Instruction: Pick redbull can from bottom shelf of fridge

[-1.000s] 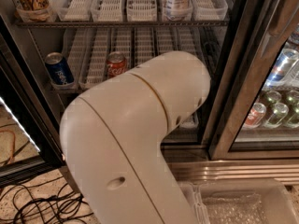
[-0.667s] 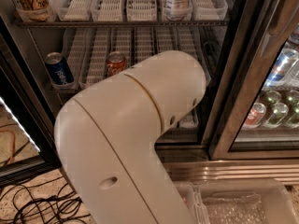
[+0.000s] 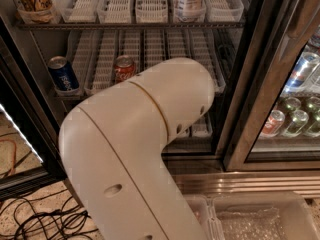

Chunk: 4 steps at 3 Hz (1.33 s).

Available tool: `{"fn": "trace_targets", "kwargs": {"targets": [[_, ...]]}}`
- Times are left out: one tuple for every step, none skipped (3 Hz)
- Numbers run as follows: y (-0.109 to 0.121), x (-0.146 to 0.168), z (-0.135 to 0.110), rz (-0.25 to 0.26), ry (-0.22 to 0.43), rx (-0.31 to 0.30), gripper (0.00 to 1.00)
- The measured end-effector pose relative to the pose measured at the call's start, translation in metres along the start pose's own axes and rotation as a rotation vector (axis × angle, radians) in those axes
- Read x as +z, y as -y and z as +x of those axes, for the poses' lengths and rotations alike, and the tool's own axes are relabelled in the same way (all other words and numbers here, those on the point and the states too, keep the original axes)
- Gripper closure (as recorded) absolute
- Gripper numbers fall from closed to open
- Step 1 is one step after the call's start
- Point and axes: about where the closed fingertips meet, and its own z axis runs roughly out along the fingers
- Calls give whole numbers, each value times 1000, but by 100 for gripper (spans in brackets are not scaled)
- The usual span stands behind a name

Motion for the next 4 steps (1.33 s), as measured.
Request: {"fn": "trace_targets", "kwargs": {"targets": [[0, 0, 0, -1, 2, -1, 41], [0, 0, 0, -1, 2, -1, 65], [-1, -2, -2, -9, 3, 11, 88], [-3, -22, -5, -30, -15, 89, 100]]}}
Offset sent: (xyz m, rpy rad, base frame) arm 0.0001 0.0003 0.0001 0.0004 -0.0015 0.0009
